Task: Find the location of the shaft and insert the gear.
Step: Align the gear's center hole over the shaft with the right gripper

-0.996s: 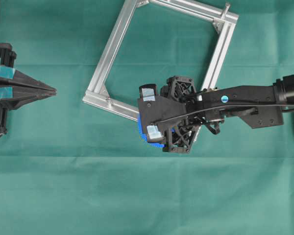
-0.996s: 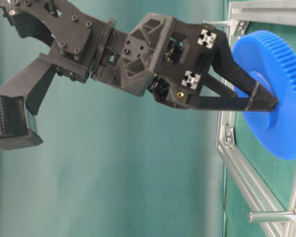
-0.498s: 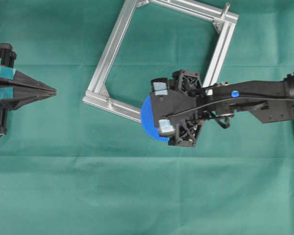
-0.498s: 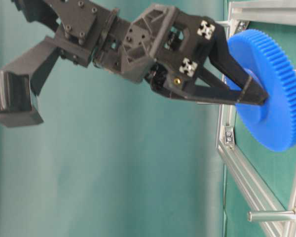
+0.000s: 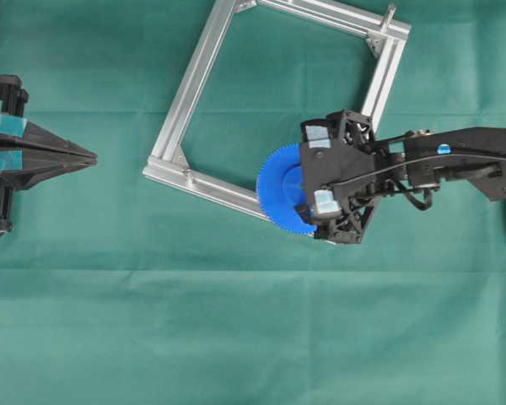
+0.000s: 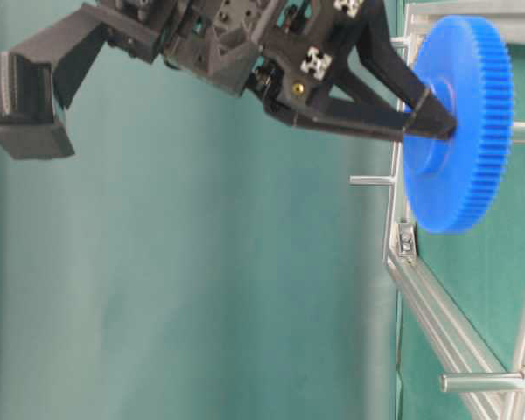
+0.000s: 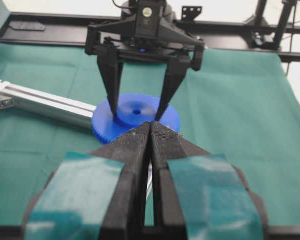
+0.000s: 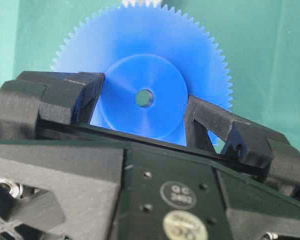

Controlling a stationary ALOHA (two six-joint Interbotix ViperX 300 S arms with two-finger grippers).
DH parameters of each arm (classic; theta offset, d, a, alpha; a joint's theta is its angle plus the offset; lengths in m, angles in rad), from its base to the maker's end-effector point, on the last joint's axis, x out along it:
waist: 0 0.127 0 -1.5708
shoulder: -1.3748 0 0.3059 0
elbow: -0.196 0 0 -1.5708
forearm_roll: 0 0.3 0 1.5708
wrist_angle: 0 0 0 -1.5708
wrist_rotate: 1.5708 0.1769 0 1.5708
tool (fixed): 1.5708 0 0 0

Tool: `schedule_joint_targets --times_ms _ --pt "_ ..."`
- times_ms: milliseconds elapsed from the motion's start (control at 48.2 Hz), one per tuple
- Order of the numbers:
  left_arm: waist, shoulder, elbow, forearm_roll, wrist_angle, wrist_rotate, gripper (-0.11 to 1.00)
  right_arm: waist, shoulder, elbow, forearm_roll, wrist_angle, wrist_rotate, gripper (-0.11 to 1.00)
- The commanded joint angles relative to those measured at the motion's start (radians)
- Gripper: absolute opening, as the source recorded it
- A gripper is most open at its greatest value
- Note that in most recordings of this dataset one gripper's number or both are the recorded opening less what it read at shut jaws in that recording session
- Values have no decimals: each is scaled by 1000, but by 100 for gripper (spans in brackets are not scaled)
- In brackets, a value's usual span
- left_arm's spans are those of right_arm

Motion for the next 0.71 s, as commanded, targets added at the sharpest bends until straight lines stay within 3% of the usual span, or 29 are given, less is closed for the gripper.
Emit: schedule_joint_targets --times_ms 0,332,685 --pt "-3 9 -28 -3 -5 -2 0 -5 -21 5 -5 -3 9 69" --pt "-3 9 -26 -3 -2 0 0 38 -18 5 0 -40 31 69" --pt "-3 9 -28 -3 5 0 0 86 -8 -6 3 -43 107 69"
